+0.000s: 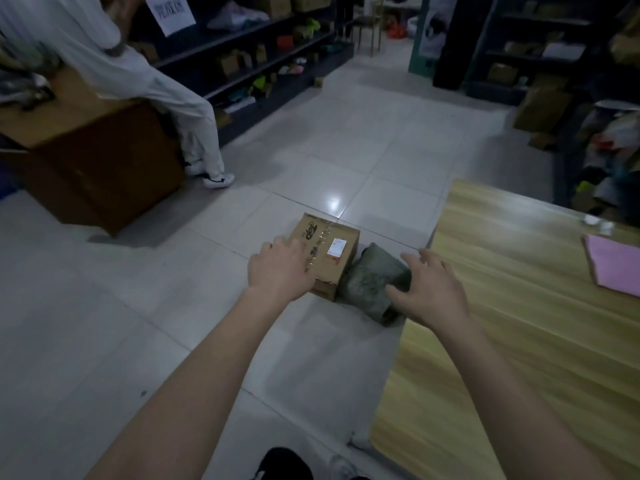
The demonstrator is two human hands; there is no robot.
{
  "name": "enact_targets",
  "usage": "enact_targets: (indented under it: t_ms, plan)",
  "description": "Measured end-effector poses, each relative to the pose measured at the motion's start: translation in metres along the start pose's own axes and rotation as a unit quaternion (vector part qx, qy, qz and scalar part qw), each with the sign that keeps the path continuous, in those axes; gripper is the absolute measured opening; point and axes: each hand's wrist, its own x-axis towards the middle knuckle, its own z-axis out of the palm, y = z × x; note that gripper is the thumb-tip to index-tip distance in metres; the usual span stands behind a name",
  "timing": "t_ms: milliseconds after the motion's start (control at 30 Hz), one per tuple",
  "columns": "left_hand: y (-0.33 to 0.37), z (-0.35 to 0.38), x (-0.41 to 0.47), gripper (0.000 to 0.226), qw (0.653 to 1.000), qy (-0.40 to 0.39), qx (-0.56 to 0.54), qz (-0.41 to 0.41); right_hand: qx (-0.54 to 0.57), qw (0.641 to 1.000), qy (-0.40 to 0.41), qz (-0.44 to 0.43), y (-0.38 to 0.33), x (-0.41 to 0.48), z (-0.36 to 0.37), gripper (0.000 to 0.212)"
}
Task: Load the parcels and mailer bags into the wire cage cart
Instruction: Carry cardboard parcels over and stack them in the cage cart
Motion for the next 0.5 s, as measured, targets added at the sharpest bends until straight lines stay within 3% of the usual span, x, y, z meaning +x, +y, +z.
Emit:
enact_targets:
  t_ms: [500]
  plan:
    - [-0.17, -0.018, 0.199, 0.05, 0.996, -0.026, 0.009, 0.089, 0.017, 0.996, 0.038, 0.076, -0.192, 0.154, 0.028, 0.072]
